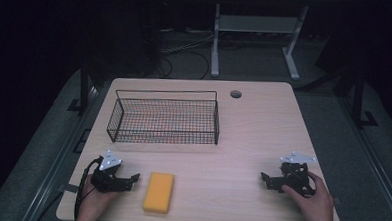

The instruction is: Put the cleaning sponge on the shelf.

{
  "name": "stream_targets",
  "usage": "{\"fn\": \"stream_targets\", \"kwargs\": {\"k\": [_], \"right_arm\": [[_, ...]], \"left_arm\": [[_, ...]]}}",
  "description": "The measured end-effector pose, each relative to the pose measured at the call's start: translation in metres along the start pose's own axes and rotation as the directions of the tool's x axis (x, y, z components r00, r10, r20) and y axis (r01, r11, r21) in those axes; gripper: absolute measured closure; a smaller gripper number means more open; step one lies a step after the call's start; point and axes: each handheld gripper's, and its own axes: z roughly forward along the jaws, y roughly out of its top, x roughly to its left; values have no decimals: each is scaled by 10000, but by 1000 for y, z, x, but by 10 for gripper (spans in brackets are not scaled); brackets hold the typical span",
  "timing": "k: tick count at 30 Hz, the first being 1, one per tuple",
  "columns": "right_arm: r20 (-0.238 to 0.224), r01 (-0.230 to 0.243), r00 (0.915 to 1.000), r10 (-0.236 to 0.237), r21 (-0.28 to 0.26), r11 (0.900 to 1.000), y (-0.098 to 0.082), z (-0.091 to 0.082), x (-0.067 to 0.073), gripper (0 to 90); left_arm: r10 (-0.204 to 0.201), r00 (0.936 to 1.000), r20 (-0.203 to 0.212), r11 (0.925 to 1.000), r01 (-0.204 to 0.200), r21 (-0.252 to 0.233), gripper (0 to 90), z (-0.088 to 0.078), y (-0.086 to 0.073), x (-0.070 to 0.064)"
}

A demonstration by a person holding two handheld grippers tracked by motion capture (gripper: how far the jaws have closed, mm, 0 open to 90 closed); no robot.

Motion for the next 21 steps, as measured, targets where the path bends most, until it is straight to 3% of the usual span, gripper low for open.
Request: {"fn": "stream_targets", "kwargs": {"k": [5,7,11,17,18,21], "right_arm": [[11,24,10000,-24,2,10000,0,0,0,0],[13,20,10000,-20,11,10000,0,0,0,0],[12,31,10000,-31,9,10000,0,0,0,0],[12,2,10000,-2,0,10000,0,0,0,0],[13,4,10000,-4,0,10000,0,0,0,0],[13,13,10000,-13,3,10000,0,0,0,0]], "left_arm": [[-18,10000,-24,10000,18,46,142,0,1,0],[20,10000,-13,9999,-20,110,215,-2,2,0],[148,9999,-21,9996,-148,220,248,-3,4,-1],[2,9999,144,9994,-7,345,525,-14,9,-3],[-77,9997,233,9992,68,387,525,-16,10,-4],[-144,9980,621,9983,108,581,688,-18,12,-6]]}}
